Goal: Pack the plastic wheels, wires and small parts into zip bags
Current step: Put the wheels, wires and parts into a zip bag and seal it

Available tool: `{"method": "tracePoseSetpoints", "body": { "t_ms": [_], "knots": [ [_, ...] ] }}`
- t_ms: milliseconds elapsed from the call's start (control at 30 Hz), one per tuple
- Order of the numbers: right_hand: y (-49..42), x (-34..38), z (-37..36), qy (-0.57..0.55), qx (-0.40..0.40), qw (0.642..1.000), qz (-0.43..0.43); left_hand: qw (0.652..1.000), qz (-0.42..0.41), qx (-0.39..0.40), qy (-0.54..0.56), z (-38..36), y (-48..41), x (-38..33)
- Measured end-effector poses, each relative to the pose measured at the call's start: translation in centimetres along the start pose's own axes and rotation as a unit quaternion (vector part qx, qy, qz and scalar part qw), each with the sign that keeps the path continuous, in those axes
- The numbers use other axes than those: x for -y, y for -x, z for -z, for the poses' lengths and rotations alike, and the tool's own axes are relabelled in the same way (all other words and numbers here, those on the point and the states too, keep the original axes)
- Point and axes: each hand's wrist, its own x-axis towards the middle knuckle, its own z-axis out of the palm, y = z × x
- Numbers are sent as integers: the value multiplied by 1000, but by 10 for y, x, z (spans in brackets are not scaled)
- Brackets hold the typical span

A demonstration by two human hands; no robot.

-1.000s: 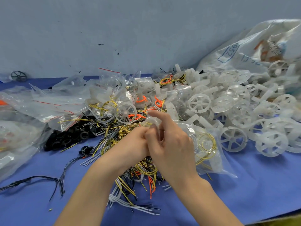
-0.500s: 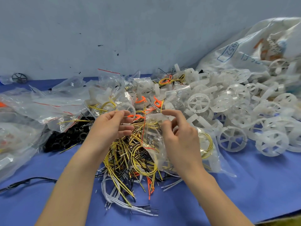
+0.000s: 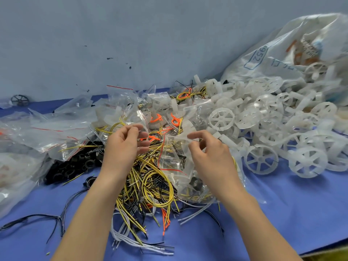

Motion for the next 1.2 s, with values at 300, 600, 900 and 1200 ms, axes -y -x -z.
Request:
{"method": "tracePoseSetpoints", "body": {
  "t_ms": [300,600,900,1200],
  "knots": [
    [-3,0,0,-7,50,999,-1,980,-72,-30,-184,-10,-73,-22],
    [-7,-4,4,-31,57,998,4,823,16,124,-554,-15,-140,0],
    [-9,-7,7,-49,48,998,7,786,42,117,-605,-7,-151,-12],
    [-8,2,4,-68,21,997,1,937,-126,-36,-324,10,-108,-87]
  ]
}}
